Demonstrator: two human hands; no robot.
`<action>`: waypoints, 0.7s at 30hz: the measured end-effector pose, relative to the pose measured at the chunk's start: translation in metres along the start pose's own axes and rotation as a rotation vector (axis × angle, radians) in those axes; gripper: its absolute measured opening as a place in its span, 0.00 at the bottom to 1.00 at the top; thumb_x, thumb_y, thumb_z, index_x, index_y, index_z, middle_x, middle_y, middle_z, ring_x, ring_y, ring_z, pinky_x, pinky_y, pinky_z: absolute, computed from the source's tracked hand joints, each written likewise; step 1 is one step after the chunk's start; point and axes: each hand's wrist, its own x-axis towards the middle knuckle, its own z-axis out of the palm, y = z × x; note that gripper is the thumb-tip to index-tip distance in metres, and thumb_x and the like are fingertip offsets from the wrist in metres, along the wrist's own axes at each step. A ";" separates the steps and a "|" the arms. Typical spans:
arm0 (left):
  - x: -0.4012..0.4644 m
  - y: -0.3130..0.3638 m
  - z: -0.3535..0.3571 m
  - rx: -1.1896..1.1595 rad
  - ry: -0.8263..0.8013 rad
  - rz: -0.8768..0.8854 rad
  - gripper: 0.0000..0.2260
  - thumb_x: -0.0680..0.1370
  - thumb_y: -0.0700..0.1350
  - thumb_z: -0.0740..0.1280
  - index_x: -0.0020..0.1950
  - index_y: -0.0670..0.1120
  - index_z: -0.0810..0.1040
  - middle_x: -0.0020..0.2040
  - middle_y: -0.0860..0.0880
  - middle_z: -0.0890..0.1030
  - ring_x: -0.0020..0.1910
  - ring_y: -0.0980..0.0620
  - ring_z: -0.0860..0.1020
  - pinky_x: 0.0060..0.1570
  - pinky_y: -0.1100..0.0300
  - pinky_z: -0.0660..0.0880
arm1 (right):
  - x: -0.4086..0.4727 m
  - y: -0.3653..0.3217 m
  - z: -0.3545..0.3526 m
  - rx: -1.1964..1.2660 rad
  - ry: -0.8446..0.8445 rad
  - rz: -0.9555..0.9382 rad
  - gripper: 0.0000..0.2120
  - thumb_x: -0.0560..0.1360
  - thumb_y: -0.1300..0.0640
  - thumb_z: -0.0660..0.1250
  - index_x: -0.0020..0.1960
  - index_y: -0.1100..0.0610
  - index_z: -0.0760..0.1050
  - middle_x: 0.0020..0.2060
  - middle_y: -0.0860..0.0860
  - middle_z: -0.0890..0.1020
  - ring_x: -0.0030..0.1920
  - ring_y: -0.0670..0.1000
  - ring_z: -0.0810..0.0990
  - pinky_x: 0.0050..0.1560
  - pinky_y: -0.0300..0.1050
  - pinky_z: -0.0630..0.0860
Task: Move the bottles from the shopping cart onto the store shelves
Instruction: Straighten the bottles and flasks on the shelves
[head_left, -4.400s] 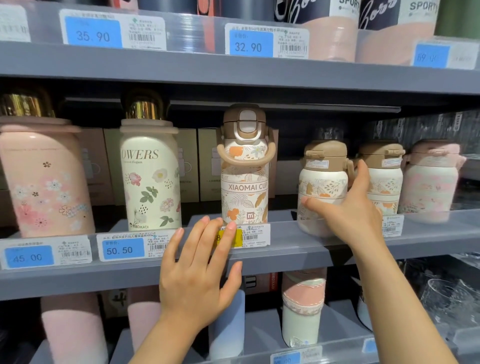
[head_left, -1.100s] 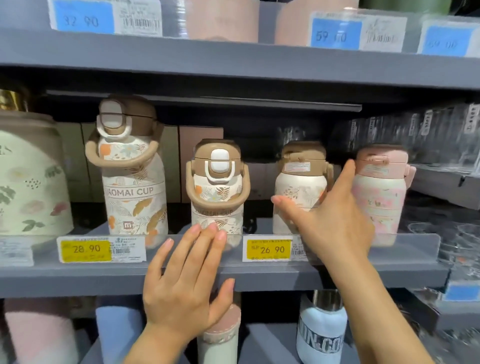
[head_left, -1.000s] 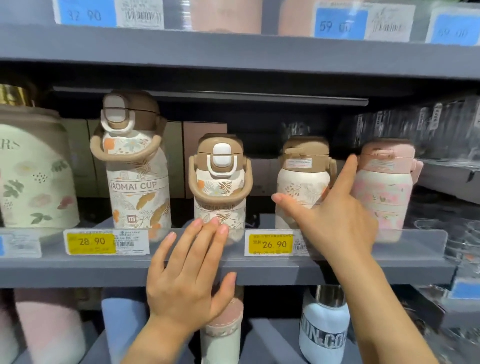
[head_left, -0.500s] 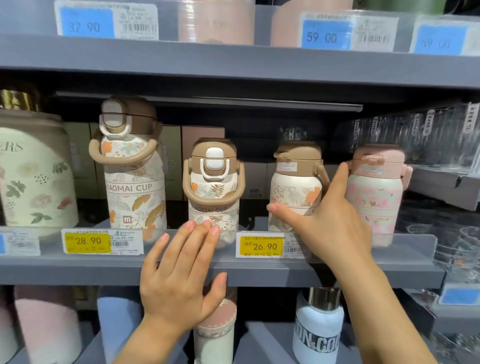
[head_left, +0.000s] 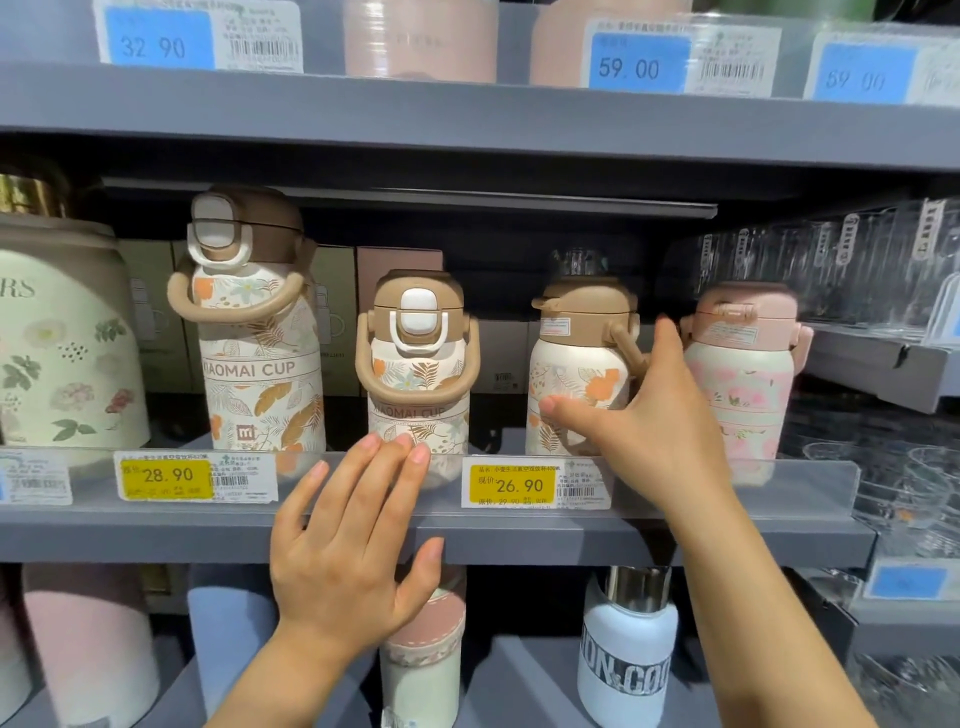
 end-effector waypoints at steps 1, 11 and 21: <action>0.000 0.000 0.000 0.000 -0.003 -0.001 0.24 0.79 0.55 0.54 0.70 0.45 0.71 0.66 0.45 0.76 0.67 0.47 0.72 0.68 0.51 0.62 | -0.002 -0.001 0.002 -0.049 0.018 -0.004 0.56 0.63 0.38 0.76 0.78 0.51 0.45 0.73 0.46 0.65 0.70 0.53 0.68 0.58 0.53 0.70; 0.001 0.001 -0.001 0.000 -0.005 -0.001 0.23 0.79 0.55 0.54 0.70 0.44 0.71 0.66 0.45 0.76 0.67 0.46 0.72 0.67 0.51 0.62 | -0.004 -0.003 0.001 -0.045 -0.017 -0.034 0.52 0.68 0.39 0.72 0.78 0.48 0.41 0.72 0.42 0.66 0.68 0.55 0.70 0.59 0.55 0.69; 0.001 0.001 -0.002 -0.008 -0.009 -0.006 0.24 0.79 0.55 0.54 0.70 0.44 0.70 0.66 0.46 0.75 0.67 0.46 0.71 0.67 0.51 0.62 | -0.009 -0.006 0.015 -0.221 0.156 -0.058 0.56 0.62 0.29 0.69 0.78 0.51 0.45 0.70 0.52 0.68 0.68 0.57 0.68 0.59 0.55 0.70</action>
